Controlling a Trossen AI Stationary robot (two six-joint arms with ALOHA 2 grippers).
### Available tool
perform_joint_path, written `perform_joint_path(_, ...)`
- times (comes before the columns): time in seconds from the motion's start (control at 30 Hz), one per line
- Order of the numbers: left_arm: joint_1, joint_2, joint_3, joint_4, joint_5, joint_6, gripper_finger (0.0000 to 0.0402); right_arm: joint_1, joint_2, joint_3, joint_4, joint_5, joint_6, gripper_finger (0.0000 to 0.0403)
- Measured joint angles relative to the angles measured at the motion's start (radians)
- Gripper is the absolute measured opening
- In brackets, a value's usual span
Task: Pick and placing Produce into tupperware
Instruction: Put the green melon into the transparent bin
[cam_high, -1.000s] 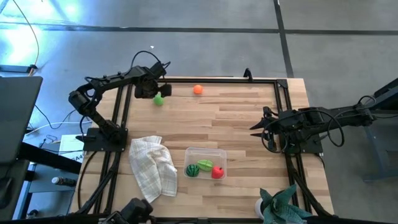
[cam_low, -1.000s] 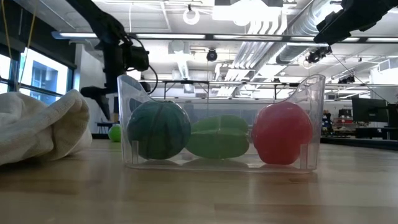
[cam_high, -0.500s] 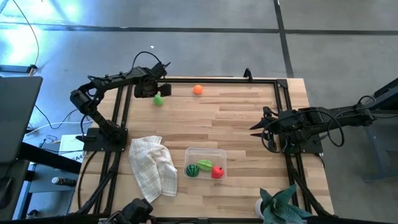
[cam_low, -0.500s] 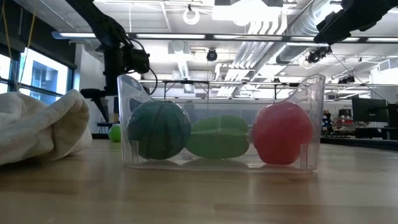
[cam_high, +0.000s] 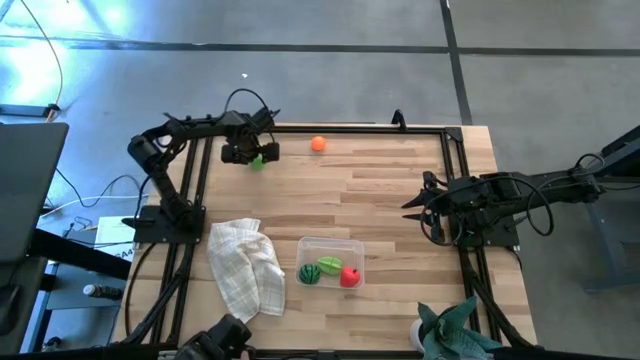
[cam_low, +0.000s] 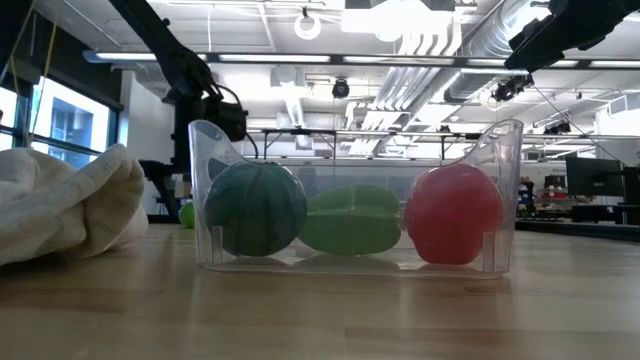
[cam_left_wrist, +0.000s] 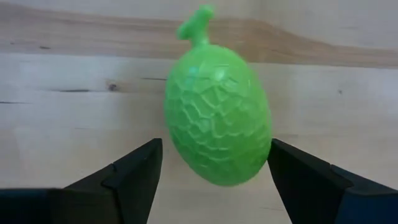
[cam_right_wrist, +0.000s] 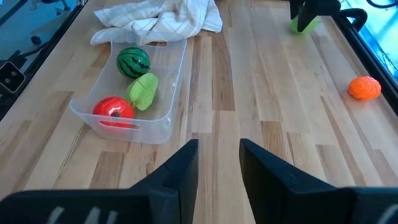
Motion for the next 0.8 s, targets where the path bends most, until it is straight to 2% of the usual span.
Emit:
perform_joint_path(0.27,0.001,0.020,0.000,0.089,-0.001,0.000,0.0276,0.000,0.000,0.000,0.000,0.000,0.000,0.0106)
perform_joint_path(0.4,0.001,0.020,0.000,0.102,-0.034,0.003,0.0276,0.000,0.000,0.000,0.000,0.000,0.000,0.0106)
perform_joint_path(0.6,0.001,0.020,0.000,0.106,-0.102,0.075,0.0276,0.000,0.000,0.000,0.000,0.000,0.000,0.0106)
perform_joint_path(0.8,0.024,0.039,0.001,0.101,-0.077,0.159,0.0276,0.000,0.000,0.000,0.000,0.000,0.000,0.0106)
